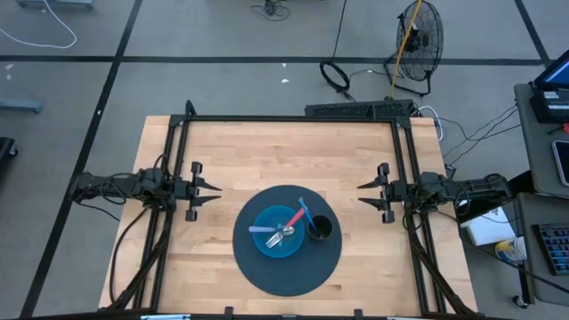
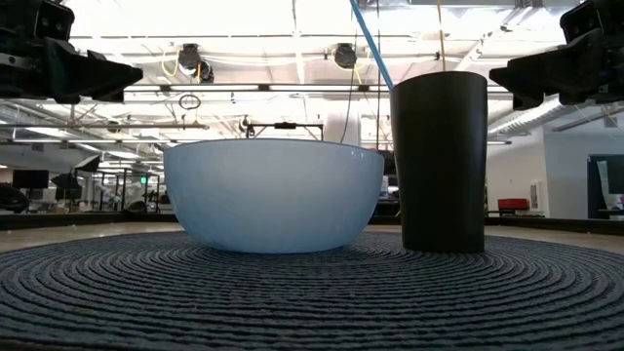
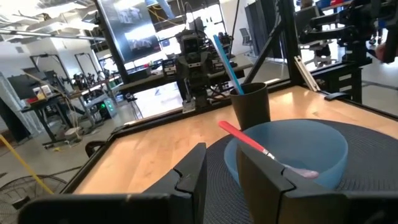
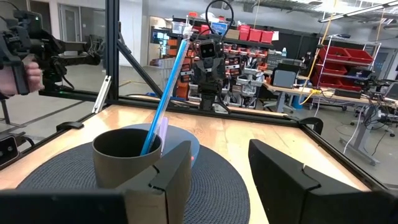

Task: Pick & Place Utensil
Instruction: Return to Home Position

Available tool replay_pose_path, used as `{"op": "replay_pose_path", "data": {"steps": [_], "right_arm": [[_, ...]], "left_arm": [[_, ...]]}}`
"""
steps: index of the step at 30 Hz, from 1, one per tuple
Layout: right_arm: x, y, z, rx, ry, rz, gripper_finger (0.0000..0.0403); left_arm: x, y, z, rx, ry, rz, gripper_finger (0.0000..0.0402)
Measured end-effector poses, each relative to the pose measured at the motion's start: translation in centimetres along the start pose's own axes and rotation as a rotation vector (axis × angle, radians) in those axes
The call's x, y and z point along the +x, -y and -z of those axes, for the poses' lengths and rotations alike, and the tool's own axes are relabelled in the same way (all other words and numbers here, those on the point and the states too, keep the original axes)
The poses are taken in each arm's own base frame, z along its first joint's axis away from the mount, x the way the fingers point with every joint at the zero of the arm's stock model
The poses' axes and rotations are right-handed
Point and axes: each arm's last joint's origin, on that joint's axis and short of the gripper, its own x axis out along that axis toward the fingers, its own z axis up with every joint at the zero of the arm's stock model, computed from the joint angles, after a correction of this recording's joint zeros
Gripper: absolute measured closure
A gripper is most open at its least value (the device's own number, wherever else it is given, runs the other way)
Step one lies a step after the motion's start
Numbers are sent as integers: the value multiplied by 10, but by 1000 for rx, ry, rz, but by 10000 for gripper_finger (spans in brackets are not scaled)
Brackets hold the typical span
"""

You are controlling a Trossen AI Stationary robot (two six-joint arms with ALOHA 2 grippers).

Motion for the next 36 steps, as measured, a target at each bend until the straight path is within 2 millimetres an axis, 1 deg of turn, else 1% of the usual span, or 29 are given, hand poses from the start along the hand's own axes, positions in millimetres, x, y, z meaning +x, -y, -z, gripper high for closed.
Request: {"op": "replay_pose_path", "data": {"steps": [36], "right_arm": [[0,0,0,0,0,0,248]], "left_arm": [[0,0,0,-12,2,-2,309]]}}
